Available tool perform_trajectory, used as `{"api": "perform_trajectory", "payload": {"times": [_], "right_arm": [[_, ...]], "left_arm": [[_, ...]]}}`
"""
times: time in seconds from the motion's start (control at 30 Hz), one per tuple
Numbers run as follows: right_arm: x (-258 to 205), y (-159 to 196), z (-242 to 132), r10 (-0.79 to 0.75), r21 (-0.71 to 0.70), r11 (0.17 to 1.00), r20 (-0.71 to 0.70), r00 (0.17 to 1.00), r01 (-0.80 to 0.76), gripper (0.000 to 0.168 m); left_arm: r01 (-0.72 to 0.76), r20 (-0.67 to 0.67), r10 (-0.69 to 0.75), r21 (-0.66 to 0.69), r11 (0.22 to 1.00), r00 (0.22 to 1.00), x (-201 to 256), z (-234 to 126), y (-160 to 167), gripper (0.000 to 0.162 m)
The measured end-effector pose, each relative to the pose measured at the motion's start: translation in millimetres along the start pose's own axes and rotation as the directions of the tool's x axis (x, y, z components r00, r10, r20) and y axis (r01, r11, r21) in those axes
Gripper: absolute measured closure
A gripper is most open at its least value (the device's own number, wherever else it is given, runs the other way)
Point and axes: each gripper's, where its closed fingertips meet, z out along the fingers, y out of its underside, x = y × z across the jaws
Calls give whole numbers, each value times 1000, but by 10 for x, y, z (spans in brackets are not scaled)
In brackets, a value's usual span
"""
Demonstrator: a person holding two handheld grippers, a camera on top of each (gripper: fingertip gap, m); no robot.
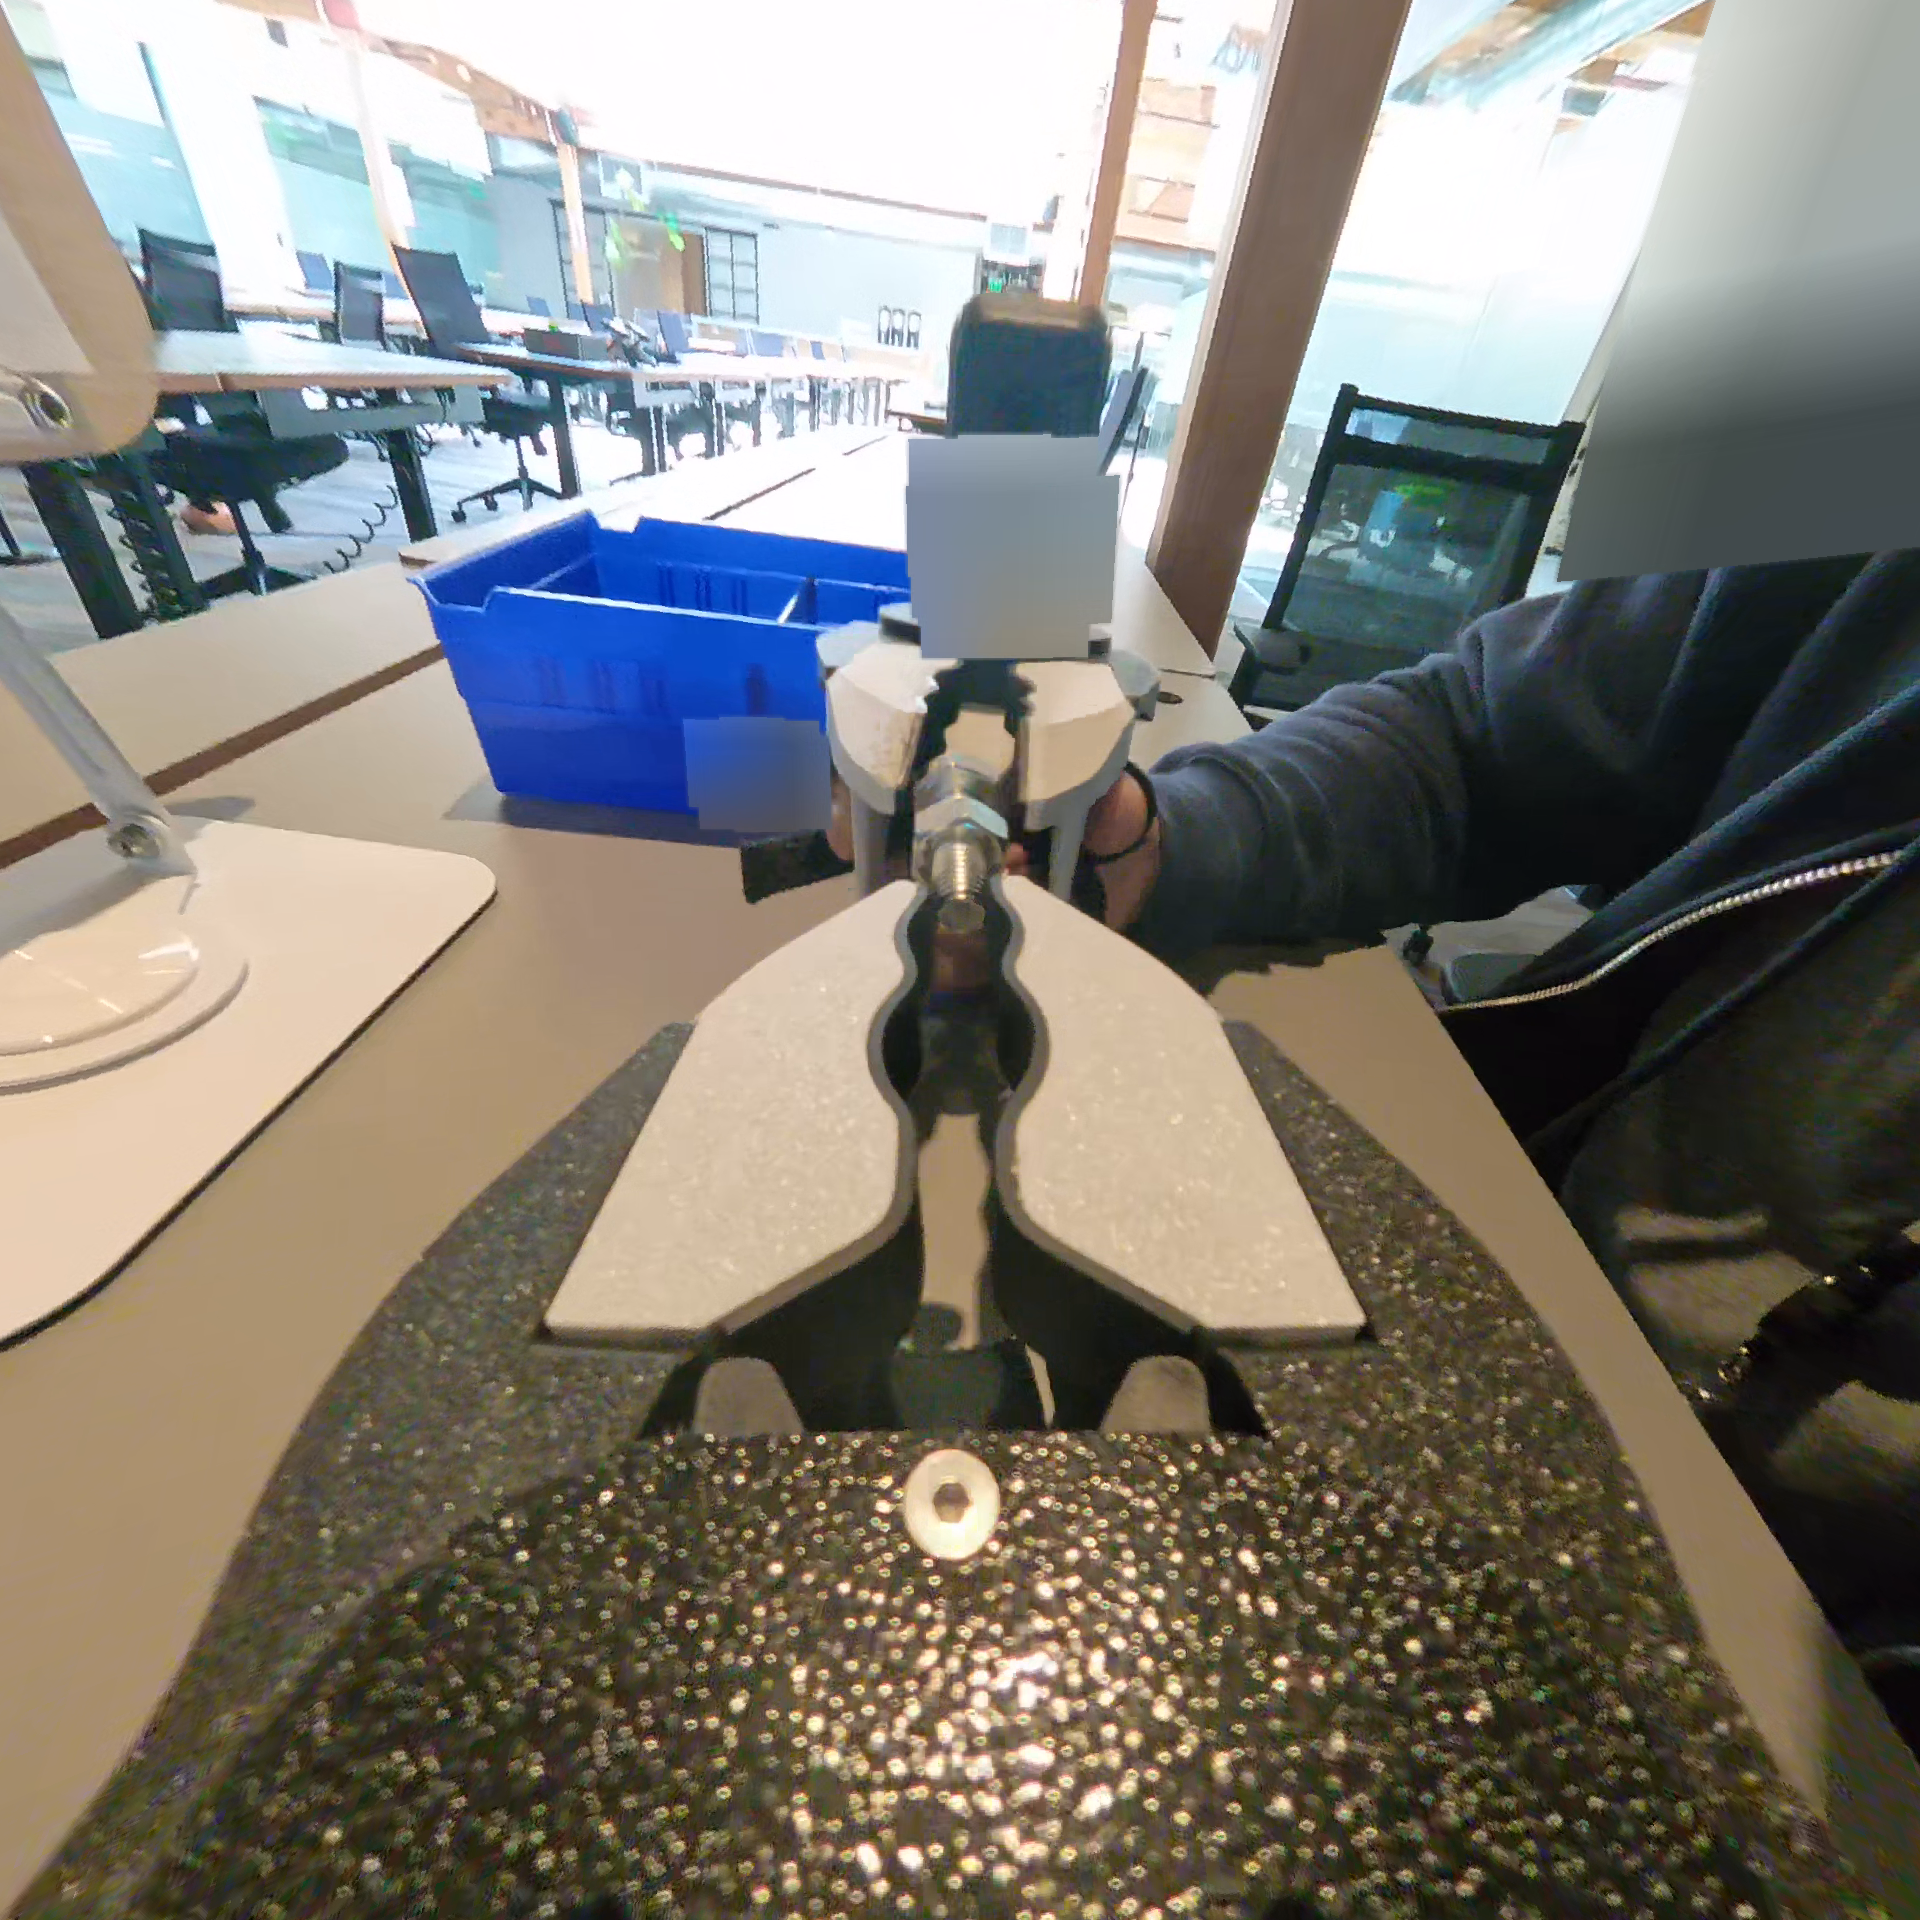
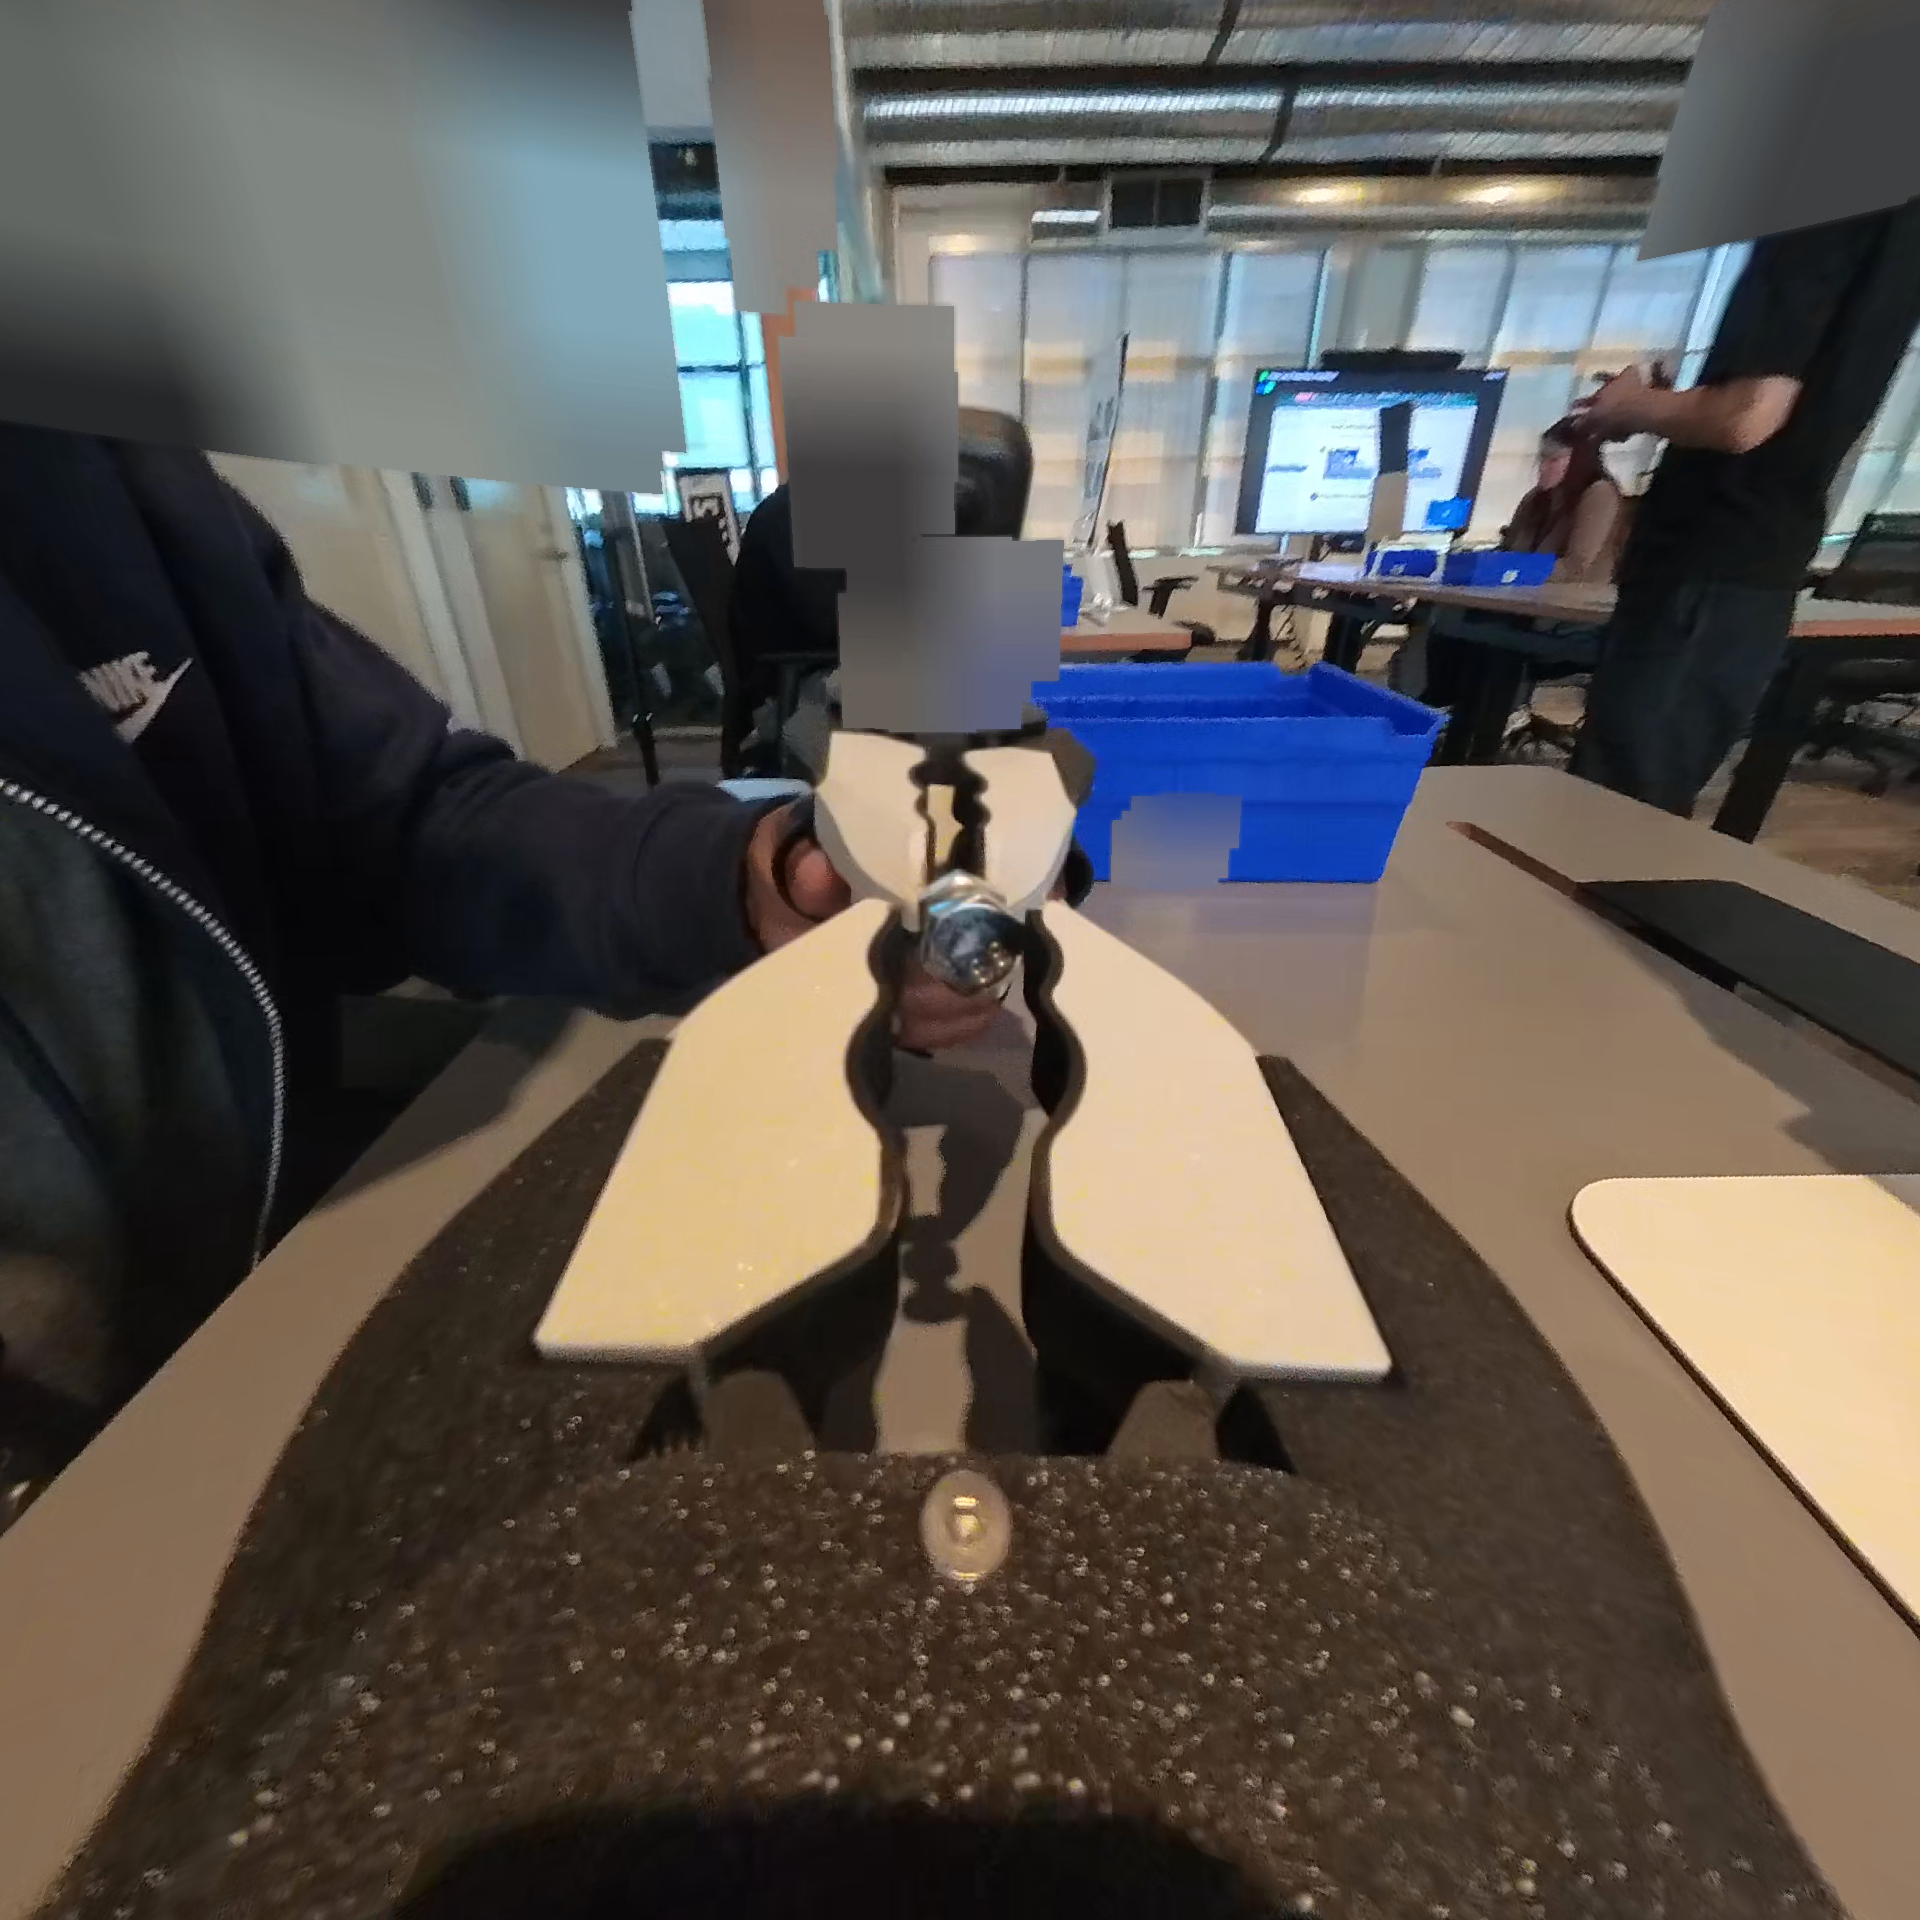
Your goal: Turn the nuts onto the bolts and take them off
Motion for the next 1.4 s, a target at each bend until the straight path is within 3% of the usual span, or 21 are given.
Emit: {"api": "perform_trajectory", "payload": {"times": [0.37,1.03,1.1,1.27,1.4], "right_arm": [[-51,139,12,74,-105,992,98,992,-64,148],[1,153,15,104,-68,993,67,992,-99,152],[25,138,8,110,-52,993,50,993,-107,152],[54,83,-21,199,10,980,79,977,-201,152],[-17,70,1,235,19,971,139,962,-240,152]], "left_arm": [[-62,-8,61,-65,996,998,20,-5,74,154],[-77,20,79,-66,995,997,-22,-8,73,153],[-82,35,84,-39,996,996,-43,-10,43,144],[-250,80,248,9,968,965,-12,-34,-59,138],[-474,160,475,-47,879,865,4,-13,-64,135]]}}
